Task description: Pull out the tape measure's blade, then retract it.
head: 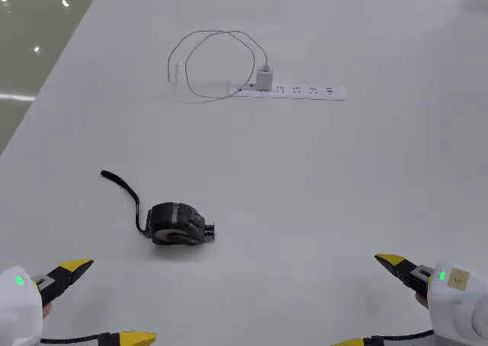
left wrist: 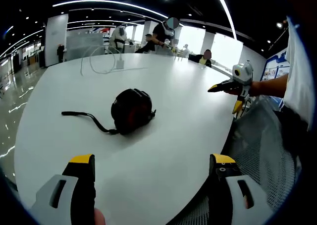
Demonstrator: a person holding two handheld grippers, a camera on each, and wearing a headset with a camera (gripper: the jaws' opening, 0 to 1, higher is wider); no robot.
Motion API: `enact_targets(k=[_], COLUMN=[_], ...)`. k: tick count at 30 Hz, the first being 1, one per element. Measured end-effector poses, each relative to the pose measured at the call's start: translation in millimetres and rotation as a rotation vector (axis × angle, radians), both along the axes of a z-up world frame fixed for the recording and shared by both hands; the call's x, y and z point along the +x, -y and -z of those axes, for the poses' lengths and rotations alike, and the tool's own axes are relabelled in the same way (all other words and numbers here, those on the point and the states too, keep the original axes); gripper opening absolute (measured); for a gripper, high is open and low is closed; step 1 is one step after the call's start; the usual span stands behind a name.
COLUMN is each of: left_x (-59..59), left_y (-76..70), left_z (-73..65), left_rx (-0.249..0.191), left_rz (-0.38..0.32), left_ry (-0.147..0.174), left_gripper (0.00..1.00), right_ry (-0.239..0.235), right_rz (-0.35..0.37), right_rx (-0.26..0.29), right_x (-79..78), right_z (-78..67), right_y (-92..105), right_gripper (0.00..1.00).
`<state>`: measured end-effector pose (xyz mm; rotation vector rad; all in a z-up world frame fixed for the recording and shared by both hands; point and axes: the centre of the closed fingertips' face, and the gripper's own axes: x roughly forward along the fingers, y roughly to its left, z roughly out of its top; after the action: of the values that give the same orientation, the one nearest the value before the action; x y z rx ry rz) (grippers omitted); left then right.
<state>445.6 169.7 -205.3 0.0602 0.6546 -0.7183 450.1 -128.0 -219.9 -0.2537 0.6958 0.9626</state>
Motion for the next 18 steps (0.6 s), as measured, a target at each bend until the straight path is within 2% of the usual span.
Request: enact_targets(k=[18], left_x=[17.8], left_y=[11.5], left_z=[-2.4], left_rx=[0.004], left_rz=[0.051], left_ry=[0.016], left_gripper=[0.93], right_ry=[0.017], right_rz=[-0.086], right_rx=[-0.011], right_x=[19.5], right_z=[1.0], right_y=[-21.8], right_gripper=[0.99])
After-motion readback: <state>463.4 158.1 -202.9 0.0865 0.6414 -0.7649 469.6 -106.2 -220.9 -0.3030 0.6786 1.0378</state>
